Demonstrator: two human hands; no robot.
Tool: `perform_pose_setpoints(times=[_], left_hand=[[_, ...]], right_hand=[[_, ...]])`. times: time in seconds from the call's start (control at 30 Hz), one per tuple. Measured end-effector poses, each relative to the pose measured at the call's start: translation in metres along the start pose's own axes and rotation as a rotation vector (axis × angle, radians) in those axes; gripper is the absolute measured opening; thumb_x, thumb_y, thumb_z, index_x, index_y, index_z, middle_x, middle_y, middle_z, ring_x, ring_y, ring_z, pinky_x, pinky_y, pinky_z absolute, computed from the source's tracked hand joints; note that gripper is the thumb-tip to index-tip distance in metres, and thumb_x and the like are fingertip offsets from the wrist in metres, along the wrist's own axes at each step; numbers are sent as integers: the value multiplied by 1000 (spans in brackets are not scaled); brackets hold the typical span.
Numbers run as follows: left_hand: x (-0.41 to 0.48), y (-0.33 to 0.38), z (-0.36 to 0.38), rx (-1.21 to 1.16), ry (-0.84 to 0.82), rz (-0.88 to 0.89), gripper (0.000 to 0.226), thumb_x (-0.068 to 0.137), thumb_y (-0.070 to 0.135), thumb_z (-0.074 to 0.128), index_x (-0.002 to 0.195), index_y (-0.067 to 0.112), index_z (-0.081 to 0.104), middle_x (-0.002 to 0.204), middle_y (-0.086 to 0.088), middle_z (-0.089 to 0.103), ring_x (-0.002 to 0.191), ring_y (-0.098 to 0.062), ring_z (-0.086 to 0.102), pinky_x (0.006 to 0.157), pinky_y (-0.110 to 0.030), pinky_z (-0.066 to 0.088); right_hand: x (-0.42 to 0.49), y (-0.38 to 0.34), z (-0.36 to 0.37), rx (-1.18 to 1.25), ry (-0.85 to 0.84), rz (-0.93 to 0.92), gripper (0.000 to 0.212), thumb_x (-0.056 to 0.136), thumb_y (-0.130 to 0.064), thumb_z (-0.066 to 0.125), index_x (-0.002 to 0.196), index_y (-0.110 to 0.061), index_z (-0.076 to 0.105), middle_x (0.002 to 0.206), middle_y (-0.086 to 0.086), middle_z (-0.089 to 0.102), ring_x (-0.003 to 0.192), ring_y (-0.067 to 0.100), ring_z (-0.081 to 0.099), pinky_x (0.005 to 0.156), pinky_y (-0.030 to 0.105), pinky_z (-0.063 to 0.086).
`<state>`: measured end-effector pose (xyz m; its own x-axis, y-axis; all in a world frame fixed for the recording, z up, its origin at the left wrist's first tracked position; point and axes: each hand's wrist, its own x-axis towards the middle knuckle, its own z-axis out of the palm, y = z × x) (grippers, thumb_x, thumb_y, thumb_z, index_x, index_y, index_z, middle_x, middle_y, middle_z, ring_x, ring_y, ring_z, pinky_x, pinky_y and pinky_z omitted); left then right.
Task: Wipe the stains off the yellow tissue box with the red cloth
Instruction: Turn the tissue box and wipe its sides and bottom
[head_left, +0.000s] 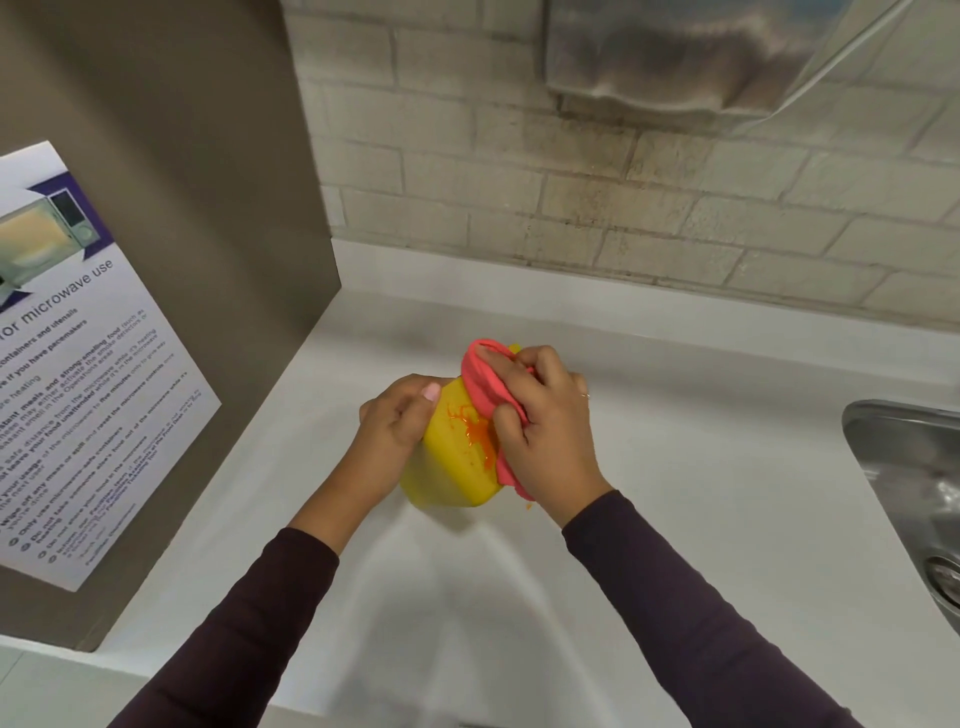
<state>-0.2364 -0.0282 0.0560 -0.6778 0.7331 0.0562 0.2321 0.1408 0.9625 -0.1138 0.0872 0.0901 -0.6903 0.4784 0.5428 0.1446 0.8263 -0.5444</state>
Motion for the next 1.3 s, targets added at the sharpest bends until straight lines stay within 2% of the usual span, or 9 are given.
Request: perform_pose_setpoints(times=[0.2,0.37,0.47,0.7,0.9,1.0,1.13,1.2,1.3], left_hand=[[-2,0,0,13,-10,-24,43,77,68,30,98,47,61,111,3,63,116,-26,51,98,-53,44],[2,6,-1,-81,32,-30,52,75,62,36,101,29,66,105,-3,68,103,-20,61,94,-41,49],[4,5,-3,-95,32,-44,47,80,54,38,102,24,66,102,-3,68,101,-19,62,89,-35,49],[4,5,0,-94,53,-27,33,83,46,36,94,32,64,93,9,67,82,5,61,69,-10,45],[6,2,0,-118,84,-39,46,84,48,35,101,19,66,99,-3,68,96,-17,63,84,-29,49],[6,1,1,-116,63,-32,44,84,47,36,102,21,67,100,-5,69,97,-20,63,87,-36,50],[6,1,1,-102,47,-23,37,78,55,37,93,35,65,96,4,69,94,-14,63,82,-31,49],[5,2,1,-99,53,-17,40,75,59,37,93,35,65,96,4,68,94,-14,63,80,-29,48],[4,2,2,-103,77,-17,39,81,52,39,96,28,65,97,1,68,95,-16,63,82,-30,48]], right_hand=[[-21,1,4,31,221,273,50,79,-25,38,124,-23,59,96,-2,47,81,0,34,86,35,34],[-26,-4,-1,-4,46,95,48,79,-20,43,123,-21,60,97,6,53,87,20,52,84,36,38],[-33,0,-5,-60,-41,-7,46,81,-22,43,124,-21,60,97,6,54,89,21,53,82,33,31],[-6,-7,4,75,99,190,44,82,-19,41,119,-17,63,93,5,52,78,11,42,80,39,44],[-14,-9,2,44,-30,50,50,80,-26,41,126,-15,57,101,7,55,92,16,50,86,34,36],[-25,2,-7,-16,-79,-54,48,83,-27,45,127,-14,57,98,7,55,93,14,49,83,32,32],[-20,11,-12,-17,-30,61,46,84,-23,43,127,-17,56,96,3,50,83,12,42,84,29,30],[-12,6,-8,1,8,117,45,83,-16,48,126,-17,57,96,3,50,83,12,40,84,32,34],[-2,-4,0,27,3,121,45,82,-13,50,126,-16,58,99,7,55,87,21,51,86,35,37]])
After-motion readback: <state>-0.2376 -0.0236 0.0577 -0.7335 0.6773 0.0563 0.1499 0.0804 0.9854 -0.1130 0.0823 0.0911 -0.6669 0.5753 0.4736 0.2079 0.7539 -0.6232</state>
